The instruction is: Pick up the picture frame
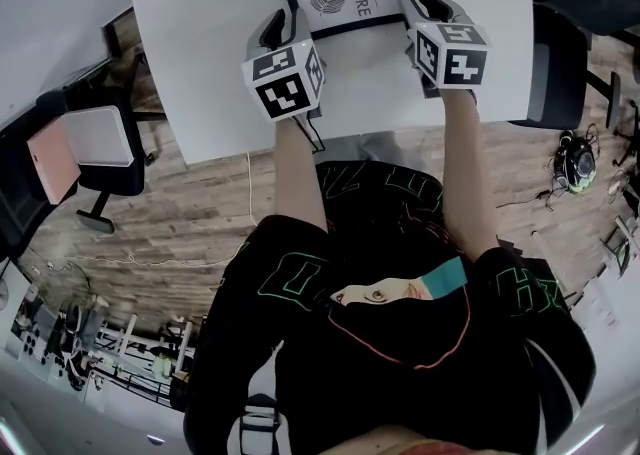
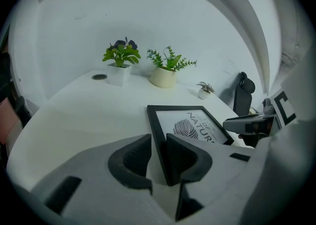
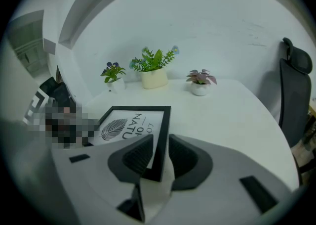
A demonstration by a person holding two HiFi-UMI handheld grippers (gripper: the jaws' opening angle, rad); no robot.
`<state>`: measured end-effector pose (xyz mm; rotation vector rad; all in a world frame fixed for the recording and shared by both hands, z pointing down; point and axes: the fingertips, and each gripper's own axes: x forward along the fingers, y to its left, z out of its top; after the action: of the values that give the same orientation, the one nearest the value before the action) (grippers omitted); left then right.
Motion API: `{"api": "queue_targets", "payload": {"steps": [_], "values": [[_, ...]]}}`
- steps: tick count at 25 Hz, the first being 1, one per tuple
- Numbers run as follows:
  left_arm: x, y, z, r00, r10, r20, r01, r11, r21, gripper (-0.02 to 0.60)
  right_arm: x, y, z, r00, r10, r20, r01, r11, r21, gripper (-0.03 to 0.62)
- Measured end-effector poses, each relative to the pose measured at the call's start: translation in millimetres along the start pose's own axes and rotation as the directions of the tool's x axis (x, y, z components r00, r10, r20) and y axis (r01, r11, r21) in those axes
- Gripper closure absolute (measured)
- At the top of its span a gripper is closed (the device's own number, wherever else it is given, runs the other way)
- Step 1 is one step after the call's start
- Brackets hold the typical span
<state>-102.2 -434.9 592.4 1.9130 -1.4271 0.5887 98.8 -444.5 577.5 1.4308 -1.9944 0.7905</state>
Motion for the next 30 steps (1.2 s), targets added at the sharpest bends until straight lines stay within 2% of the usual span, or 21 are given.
{"api": "queue_targets", "payload": {"steps": [9, 13, 19, 25, 30], "values": [[16, -5, 10, 0.996, -0.062, -0.057, 0.062, 0.998, -0.006, 0.465, 17, -4, 12, 1.0, -0.012, -0.025, 0.013, 1.0, 0.023, 0.485], [22, -4, 10, 0.996, -0.065, -0.067, 0.065, 0.998, -0.002, 0.463, 25, -3, 15, 1.0, -0.007, -0.03, 0.008, 1.0, 0.017, 0.474], [24, -4, 7, 0.994, -0.035, -0.099, 0.034, 0.999, -0.013, 0.465, 29, -5, 12, 0.999, 0.006, -0.052, -0.005, 1.0, 0.015, 0.474], [24, -2, 10, 0.998, 0.007, -0.068, -0.012, 0.997, -0.077, 0.483, 31, -2, 14, 0.999, 0.006, -0.036, -0.003, 0.997, 0.074, 0.5], [14, -3, 4, 0.998, 0.035, -0.051, -0.041, 0.992, -0.12, 0.495, 24, -1, 7, 0.996, 0.01, -0.09, -0.001, 0.996, 0.092, 0.507]]}}
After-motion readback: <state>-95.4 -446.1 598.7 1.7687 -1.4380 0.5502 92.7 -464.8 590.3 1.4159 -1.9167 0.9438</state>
